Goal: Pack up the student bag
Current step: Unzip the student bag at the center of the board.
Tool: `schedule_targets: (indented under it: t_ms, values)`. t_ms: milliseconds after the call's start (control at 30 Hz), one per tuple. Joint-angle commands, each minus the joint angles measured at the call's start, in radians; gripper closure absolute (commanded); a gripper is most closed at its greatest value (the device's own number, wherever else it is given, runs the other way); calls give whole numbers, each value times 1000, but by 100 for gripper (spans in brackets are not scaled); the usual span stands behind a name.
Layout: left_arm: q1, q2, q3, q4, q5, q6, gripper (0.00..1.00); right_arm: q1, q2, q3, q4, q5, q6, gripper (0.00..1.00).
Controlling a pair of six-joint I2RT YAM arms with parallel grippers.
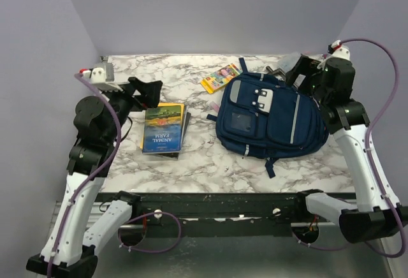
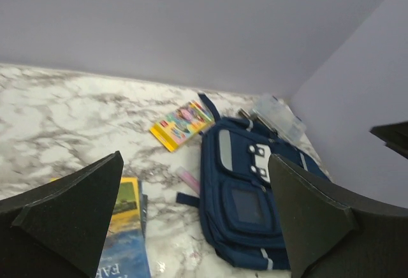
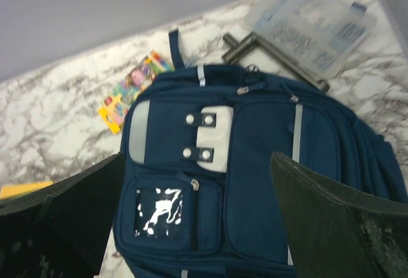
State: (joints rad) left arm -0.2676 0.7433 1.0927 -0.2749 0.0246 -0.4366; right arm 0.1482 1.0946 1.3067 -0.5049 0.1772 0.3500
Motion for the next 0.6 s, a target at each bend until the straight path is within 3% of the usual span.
schedule_targets:
  t_ms: [0, 133, 300, 433, 567]
  values:
    - [4, 117, 16, -46, 256, -101, 1, -4, 43, -30, -72, -133, 0, 0]
    - [-45, 230, 6, -45, 371, -164, 1, -4, 77, -72, -74, -286, -4, 0]
    - [-169, 364, -4, -37, 356, -194, 1, -3, 142, -122, -73, -400, -5, 2]
    - [-265, 513, 21, 17, 358, -161, 1, 36, 164, -179, -2, -378, 27, 7]
    - [-313, 673, 84, 18, 272, -181, 2, 154, 234, -186, 13, -243, 31, 8]
